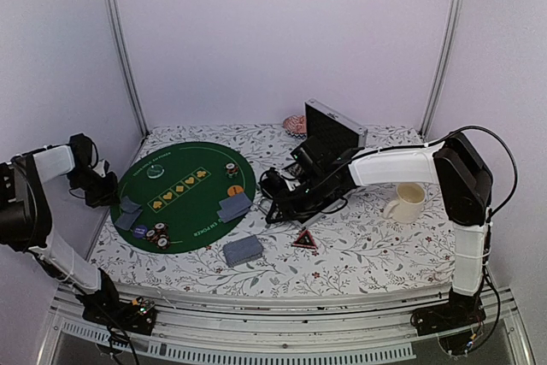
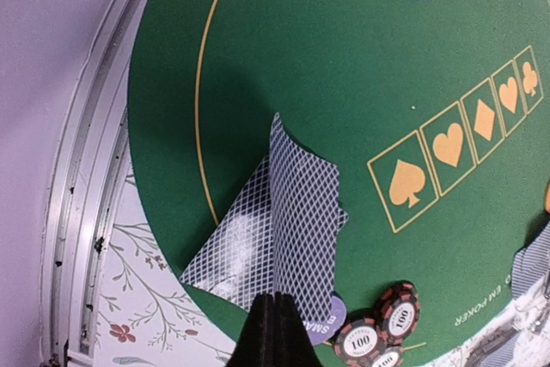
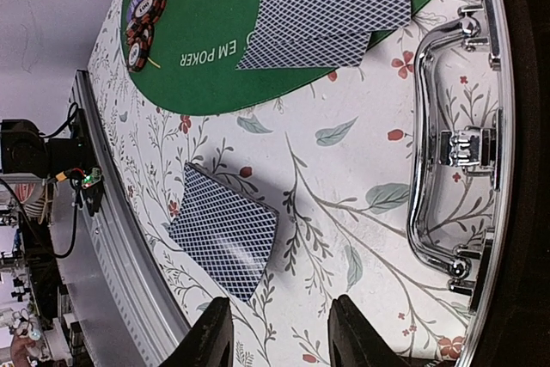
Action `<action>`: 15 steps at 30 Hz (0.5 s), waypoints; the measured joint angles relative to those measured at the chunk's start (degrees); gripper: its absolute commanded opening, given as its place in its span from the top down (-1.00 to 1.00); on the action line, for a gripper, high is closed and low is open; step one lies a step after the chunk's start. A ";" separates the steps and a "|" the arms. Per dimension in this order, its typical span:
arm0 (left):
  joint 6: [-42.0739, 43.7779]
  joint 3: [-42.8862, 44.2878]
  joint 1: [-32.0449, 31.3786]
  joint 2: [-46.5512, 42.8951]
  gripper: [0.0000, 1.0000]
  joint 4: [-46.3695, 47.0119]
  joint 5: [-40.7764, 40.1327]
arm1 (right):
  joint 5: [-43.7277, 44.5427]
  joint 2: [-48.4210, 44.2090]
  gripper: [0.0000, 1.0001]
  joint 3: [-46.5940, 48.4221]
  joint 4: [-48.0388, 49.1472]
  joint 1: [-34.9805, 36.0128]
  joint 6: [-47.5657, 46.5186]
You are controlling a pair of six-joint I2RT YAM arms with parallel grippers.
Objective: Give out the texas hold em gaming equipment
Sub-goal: Distribute the poker card in the small blind area.
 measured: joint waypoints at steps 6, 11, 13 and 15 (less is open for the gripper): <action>-0.02 0.00 0.02 0.79 1.00 -0.35 -1.07 | -0.44 0.00 0.22 0.00 -0.48 -0.02 -0.20; -0.20 0.15 0.04 1.31 0.86 -1.42 -2.99 | -0.48 0.00 0.20 0.02 -0.92 -0.04 -0.24; -0.22 0.22 0.02 1.55 0.81 -1.64 -3.48 | -0.55 0.00 0.18 0.02 -1.05 -0.04 -0.28; -0.24 0.22 0.02 1.90 0.65 -1.73 -3.85 | -0.59 0.00 0.17 0.02 -1.16 -0.04 -0.44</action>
